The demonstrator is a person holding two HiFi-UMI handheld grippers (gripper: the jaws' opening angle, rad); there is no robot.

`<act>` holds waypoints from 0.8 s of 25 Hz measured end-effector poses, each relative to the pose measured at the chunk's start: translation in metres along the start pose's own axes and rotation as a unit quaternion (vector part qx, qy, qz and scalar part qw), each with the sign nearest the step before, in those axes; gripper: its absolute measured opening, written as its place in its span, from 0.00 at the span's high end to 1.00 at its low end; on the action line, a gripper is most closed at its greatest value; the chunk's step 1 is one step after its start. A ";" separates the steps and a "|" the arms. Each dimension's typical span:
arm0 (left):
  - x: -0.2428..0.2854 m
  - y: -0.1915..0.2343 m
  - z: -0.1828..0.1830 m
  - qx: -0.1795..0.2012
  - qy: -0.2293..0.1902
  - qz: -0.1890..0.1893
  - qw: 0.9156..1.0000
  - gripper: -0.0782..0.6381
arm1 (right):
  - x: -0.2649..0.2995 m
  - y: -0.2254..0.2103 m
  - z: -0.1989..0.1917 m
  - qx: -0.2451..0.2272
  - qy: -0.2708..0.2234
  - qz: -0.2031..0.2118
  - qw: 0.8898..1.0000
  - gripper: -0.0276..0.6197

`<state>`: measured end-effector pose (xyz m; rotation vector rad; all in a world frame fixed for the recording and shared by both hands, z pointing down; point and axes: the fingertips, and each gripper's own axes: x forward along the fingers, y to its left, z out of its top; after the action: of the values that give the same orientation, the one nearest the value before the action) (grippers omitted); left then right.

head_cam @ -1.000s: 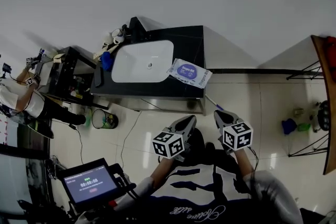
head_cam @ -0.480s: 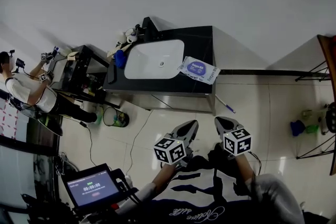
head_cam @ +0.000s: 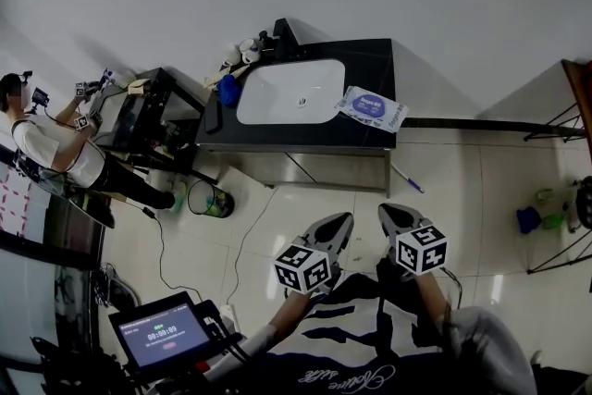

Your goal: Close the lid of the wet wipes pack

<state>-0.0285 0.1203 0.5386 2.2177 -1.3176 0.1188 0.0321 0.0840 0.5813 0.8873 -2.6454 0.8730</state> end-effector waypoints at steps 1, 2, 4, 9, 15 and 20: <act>-0.010 0.001 -0.004 0.008 0.002 -0.003 1.000 0.89 | 0.000 0.009 -0.004 0.001 -0.003 -0.003 1.000 0.96; -0.024 0.000 -0.007 0.014 0.003 -0.007 1.000 0.89 | -0.003 0.022 -0.007 0.001 -0.006 -0.006 1.000 0.96; -0.055 -0.004 -0.010 0.017 0.002 -0.015 1.000 0.89 | -0.014 0.054 -0.012 0.002 -0.011 -0.012 1.000 0.96; -0.099 0.000 -0.032 0.005 0.007 -0.030 1.000 0.89 | -0.027 0.104 -0.040 0.002 -0.012 -0.026 1.000 0.96; -0.115 -0.005 -0.044 -0.015 0.001 -0.056 0.998 0.89 | -0.041 0.125 -0.060 -0.005 -0.002 -0.052 0.999 0.96; -0.115 -0.015 -0.045 -0.015 -0.004 -0.072 0.997 0.89 | -0.048 0.128 -0.056 -0.020 -0.004 -0.061 0.998 0.96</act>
<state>-0.0662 0.2381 0.5311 2.2822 -1.1511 0.0361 -0.0062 0.2225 0.5483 1.0321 -2.5736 0.7850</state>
